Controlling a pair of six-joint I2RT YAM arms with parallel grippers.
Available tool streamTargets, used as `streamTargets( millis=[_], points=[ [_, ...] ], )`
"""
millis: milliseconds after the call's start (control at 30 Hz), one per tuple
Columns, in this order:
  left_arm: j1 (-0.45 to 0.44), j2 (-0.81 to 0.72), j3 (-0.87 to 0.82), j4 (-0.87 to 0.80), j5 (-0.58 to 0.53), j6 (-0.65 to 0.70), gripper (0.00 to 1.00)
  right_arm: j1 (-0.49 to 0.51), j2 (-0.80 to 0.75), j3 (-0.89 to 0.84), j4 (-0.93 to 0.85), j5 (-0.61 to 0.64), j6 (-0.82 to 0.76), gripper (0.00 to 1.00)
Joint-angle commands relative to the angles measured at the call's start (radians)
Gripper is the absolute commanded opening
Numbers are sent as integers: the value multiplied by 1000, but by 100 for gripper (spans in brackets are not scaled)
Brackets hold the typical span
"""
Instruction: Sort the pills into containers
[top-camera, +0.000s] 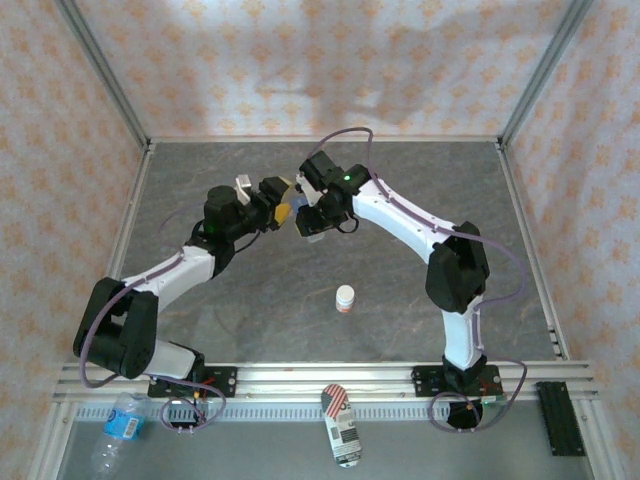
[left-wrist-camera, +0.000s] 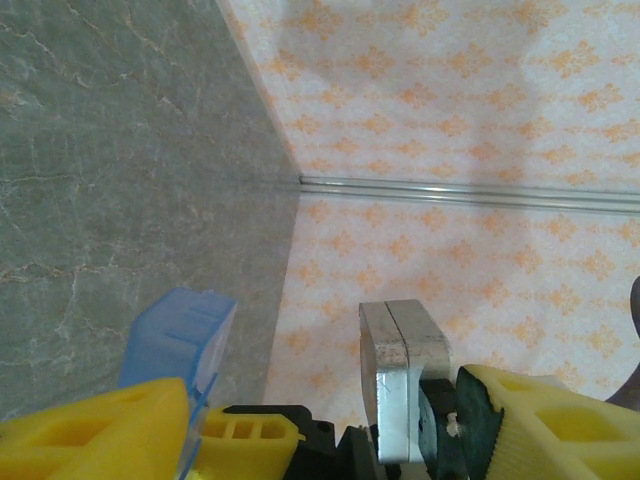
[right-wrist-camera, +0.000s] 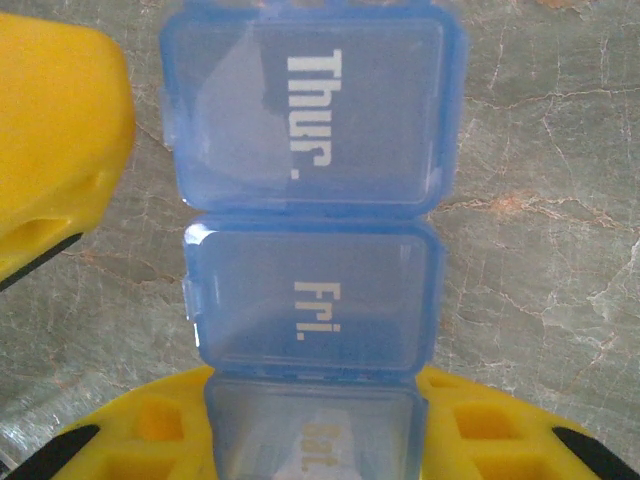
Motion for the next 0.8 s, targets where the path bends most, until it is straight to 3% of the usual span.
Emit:
streamTargets(
  millis=[0, 367, 767],
  points=[
    [-10, 14, 33, 16, -14, 14, 71, 2, -9, 18, 0, -6, 8, 23],
    [-16, -5, 22, -61, -65, 52, 69, 2, -10, 15, 3, -3, 9, 23],
    [-23, 33, 45, -16, -59, 30, 69, 2, -10, 12, 8, -17, 13, 23]
  ],
)
